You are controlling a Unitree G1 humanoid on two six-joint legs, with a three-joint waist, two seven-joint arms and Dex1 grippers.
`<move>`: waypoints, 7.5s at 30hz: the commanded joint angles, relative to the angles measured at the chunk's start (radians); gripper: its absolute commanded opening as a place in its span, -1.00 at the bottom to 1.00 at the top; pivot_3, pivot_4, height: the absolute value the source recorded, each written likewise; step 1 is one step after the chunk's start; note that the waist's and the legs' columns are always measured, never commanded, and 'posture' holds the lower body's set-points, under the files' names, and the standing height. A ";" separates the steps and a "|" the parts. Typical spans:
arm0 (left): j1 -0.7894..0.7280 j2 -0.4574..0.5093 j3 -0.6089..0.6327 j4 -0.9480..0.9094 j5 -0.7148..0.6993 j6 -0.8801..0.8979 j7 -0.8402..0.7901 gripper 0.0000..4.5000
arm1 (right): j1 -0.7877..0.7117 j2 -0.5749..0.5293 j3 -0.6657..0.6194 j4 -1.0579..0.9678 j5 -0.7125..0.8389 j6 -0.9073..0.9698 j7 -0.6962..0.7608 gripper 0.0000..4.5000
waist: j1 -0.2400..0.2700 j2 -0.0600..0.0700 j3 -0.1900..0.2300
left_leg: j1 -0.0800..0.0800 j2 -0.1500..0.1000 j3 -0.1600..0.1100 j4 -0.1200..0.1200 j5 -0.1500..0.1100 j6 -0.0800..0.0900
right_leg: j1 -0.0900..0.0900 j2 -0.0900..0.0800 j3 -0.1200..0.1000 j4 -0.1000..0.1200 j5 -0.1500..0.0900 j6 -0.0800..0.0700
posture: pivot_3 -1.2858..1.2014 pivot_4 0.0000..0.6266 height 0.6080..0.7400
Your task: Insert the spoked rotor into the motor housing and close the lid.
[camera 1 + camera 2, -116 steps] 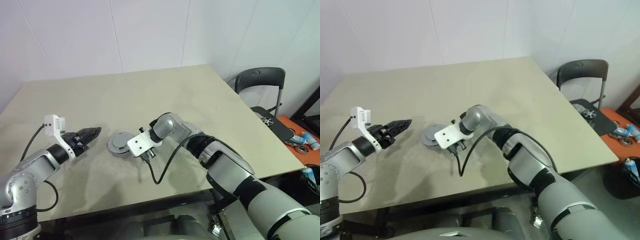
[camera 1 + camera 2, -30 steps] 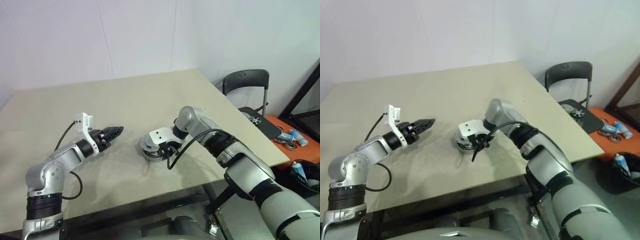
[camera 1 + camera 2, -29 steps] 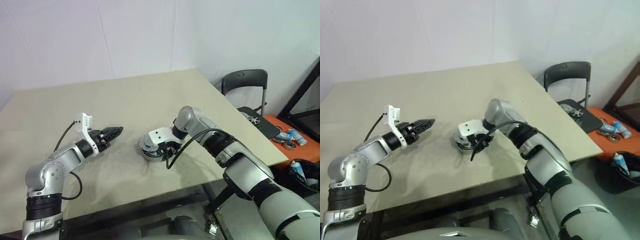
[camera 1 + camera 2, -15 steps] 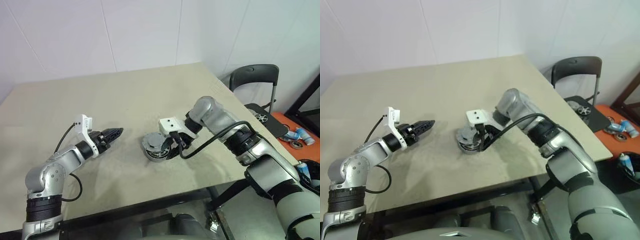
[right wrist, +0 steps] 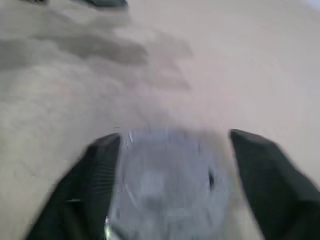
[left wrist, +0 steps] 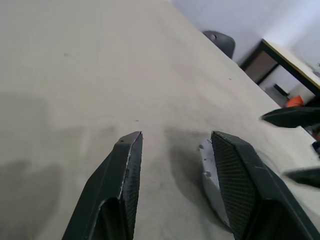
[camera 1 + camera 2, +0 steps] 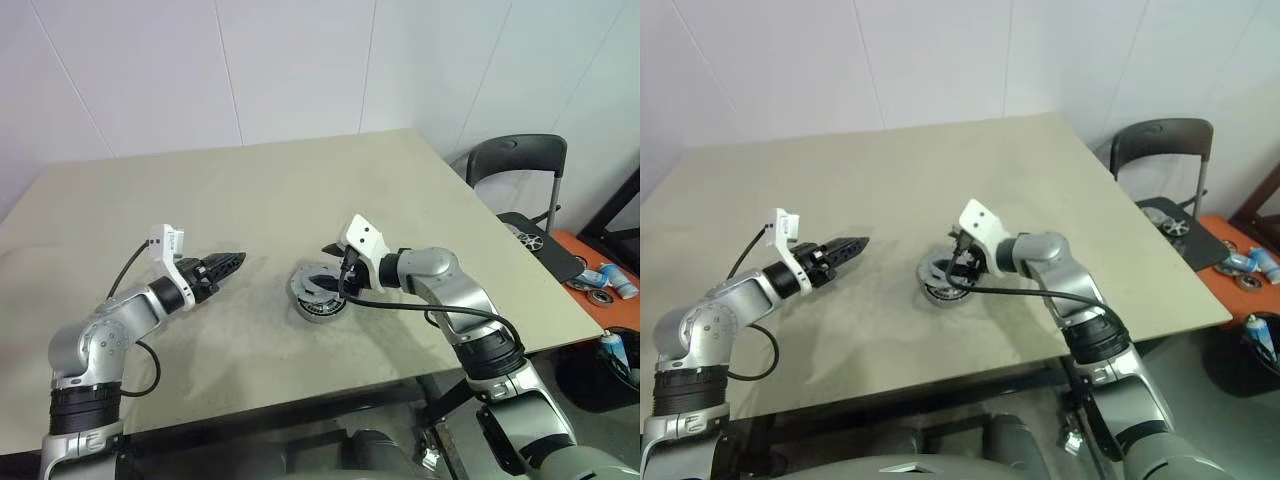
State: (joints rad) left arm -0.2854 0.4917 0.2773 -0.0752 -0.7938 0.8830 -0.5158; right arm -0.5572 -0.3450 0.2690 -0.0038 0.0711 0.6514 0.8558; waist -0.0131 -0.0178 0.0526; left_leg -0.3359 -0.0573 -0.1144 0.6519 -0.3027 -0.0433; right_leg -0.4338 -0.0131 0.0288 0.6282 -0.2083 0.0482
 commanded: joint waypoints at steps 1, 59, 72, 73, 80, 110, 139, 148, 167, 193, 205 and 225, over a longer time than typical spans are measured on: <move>-0.052 0.007 -0.013 0.001 0.008 -0.004 -0.016 0.03 | 0.001 0.008 -0.014 0.002 0.003 0.006 -0.047 0.71 | -0.001 0.000 0.000 | 0.001 0.000 0.000 0.000 0.000 0.000 | 0.001 0.000 0.000 0.000 0.000 0.000 | 0.03 -1.00 1.00; -0.047 -0.024 -0.033 0.049 0.119 -0.064 -0.046 0.03 | -0.113 0.141 -0.059 0.319 0.114 -0.053 -0.087 0.99 | -0.006 0.000 0.000 | 0.011 0.001 0.001 -0.003 0.000 0.000 | 0.009 0.001 0.001 -0.002 -0.002 0.003 | 0.03 -1.00 1.00; -0.052 -0.031 -0.026 0.027 0.111 -0.038 -0.026 0.03 | -0.075 0.125 -0.004 0.277 0.100 -0.044 -0.049 0.99 | -0.006 0.001 0.000 | 0.011 0.001 0.001 -0.004 0.000 0.000 | 0.009 0.001 0.001 -0.002 -0.002 0.003 | 0.03 -1.00 1.00; -0.052 -0.032 -0.026 0.026 0.111 -0.037 -0.025 0.03 | -0.075 0.124 0.000 0.281 0.094 -0.048 -0.050 0.99 | -0.006 0.001 0.000 | 0.011 0.001 0.001 -0.004 0.000 0.000 | 0.009 0.001 0.001 -0.002 -0.002 0.003 | 0.03 -1.00 1.00; -0.055 -0.035 -0.021 0.016 0.107 -0.027 -0.017 0.03 | -0.068 0.117 0.015 0.300 0.072 -0.077 -0.047 0.91 | -0.006 0.001 0.000 | 0.011 0.001 0.000 -0.004 0.000 0.000 | 0.009 0.001 0.001 -0.003 -0.002 0.003 | 0.03 -1.00 1.00; -0.078 -0.040 -0.029 0.011 0.111 0.003 -0.017 0.03 | 0.024 0.026 -0.078 0.169 0.167 -0.136 0.063 0.55 | -0.001 0.001 0.000 | 0.007 0.001 0.000 -0.004 -0.002 0.003 | 0.010 0.001 0.000 -0.009 0.000 0.001 | 0.03 -1.00 1.00; -0.050 -0.034 -0.024 0.006 0.117 -0.002 -0.032 0.03 | 0.060 -0.062 -0.086 0.231 0.160 -0.222 0.159 0.55 | -0.002 0.001 0.000 | 0.008 0.001 0.001 -0.003 -0.002 0.003 | 0.010 0.001 0.000 -0.008 0.000 0.001 | 0.03 -1.00 1.00; -0.060 -0.026 -0.022 0.020 0.119 -0.004 -0.044 0.03 | 0.079 -0.097 -0.085 0.240 0.159 -0.237 0.212 0.55 | 0.002 0.001 0.000 | 0.008 0.001 0.001 -0.003 -0.002 0.003 | 0.010 0.001 0.000 -0.008 0.000 0.000 | 0.03 -1.00 1.00; -0.071 -0.029 -0.031 0.008 0.110 0.015 -0.054 0.03 | 0.061 -0.125 -0.129 0.241 0.124 -0.375 0.154 0.55 | 0.003 0.000 0.000 | 0.007 0.001 0.001 -0.002 -0.002 0.004 | 0.010 0.000 0.000 -0.009 0.000 0.000 | 0.03 -1.00 1.00; -0.099 -0.036 -0.035 -0.025 0.108 0.059 -0.037 0.03 | 0.165 -0.154 -0.092 0.065 0.241 -0.175 0.215 0.55 | -0.003 0.001 0.000 | 0.010 0.001 0.002 -0.002 -0.002 0.004 | 0.011 0.002 0.001 -0.008 0.000 0.001 | 0.03 -1.00 1.00; -0.102 -0.032 -0.039 -0.047 0.099 0.084 -0.027 0.03 | 0.192 -0.166 -0.071 0.161 0.154 -0.307 0.190 0.55 | -0.001 0.000 0.000 | 0.018 0.001 0.002 -0.002 -0.002 0.004 | 0.023 0.002 -0.001 -0.010 -0.002 0.004 | 0.03 -1.00 1.00; -0.111 -0.026 -0.070 0.049 0.128 0.015 -0.078 0.03 | 0.237 -0.124 -0.170 0.019 0.210 -0.271 0.045 0.55 | 0.002 0.001 0.001 | 0.015 0.001 0.001 -0.003 -0.003 0.005 | 0.020 0.001 0.000 -0.013 -0.002 0.004 | 0.03 -1.00 1.00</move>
State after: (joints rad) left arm -0.3655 0.4517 0.2093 -0.0278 -0.6733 0.9278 -0.5730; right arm -0.3064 -0.4542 0.1125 0.0415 0.2835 0.4013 0.9005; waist -0.0115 -0.0165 0.0535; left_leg -0.3212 -0.0560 -0.1137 0.6494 -0.3058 -0.0380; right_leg -0.4142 -0.0120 0.0291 0.6151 -0.2101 0.0522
